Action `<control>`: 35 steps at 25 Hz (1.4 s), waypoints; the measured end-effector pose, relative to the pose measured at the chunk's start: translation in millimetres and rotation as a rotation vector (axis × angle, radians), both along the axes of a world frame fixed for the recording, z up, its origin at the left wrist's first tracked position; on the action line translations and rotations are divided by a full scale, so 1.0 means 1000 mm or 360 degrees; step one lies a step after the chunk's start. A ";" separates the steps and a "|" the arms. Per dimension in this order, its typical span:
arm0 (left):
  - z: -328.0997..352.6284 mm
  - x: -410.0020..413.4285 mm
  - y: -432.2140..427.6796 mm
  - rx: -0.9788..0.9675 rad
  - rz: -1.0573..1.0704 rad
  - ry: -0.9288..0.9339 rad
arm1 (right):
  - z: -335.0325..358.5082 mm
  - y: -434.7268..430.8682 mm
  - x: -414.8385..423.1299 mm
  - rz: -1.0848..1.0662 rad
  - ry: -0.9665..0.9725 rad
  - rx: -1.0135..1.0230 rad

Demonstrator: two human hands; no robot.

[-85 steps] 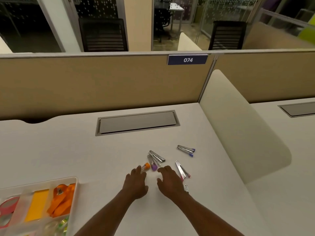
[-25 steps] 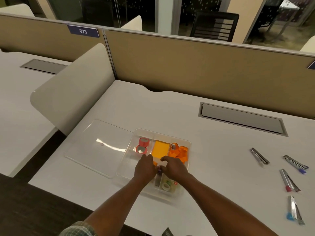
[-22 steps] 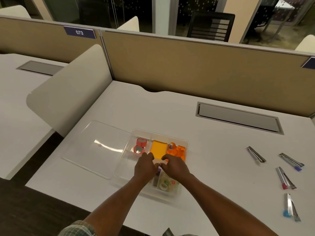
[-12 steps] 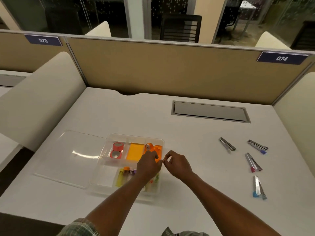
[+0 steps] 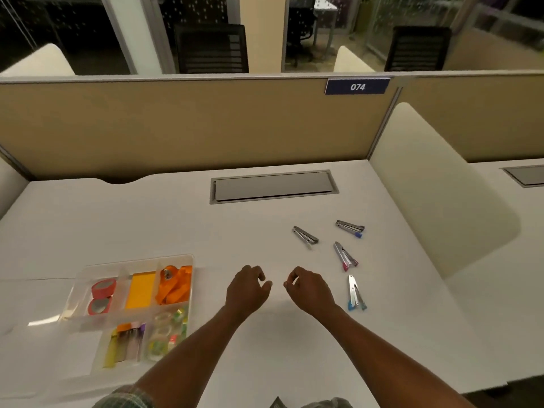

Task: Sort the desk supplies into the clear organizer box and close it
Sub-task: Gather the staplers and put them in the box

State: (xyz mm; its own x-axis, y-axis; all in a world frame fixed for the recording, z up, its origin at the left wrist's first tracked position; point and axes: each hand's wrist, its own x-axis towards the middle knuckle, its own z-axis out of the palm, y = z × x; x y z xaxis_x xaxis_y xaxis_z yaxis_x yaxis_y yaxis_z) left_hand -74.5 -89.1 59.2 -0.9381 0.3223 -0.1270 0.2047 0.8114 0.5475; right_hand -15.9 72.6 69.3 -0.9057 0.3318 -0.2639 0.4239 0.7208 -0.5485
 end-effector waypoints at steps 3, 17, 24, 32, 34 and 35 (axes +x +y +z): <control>-0.003 0.004 0.036 -0.0019 -0.0071 -0.0043 | -0.008 0.045 0.019 -0.0096 -0.0026 0.0041; -0.015 0.012 0.105 -0.0138 -0.0209 -0.0126 | -0.048 0.132 0.047 -0.0455 -0.0380 0.0224; -0.007 0.010 0.120 -0.0357 -0.0884 0.0203 | -0.014 0.129 0.014 -0.0297 -0.0428 -0.1044; -0.001 -0.001 0.131 0.0010 -0.0576 -0.0183 | 0.012 0.150 -0.021 -0.0035 -0.0408 -0.1302; -0.004 -0.003 0.127 -0.0009 -0.0481 -0.0238 | 0.009 0.162 -0.030 -0.0213 -0.0263 -0.1058; -0.006 -0.004 0.124 0.0007 -0.0435 -0.0272 | 0.004 0.169 -0.034 -0.0309 -0.0179 -0.0742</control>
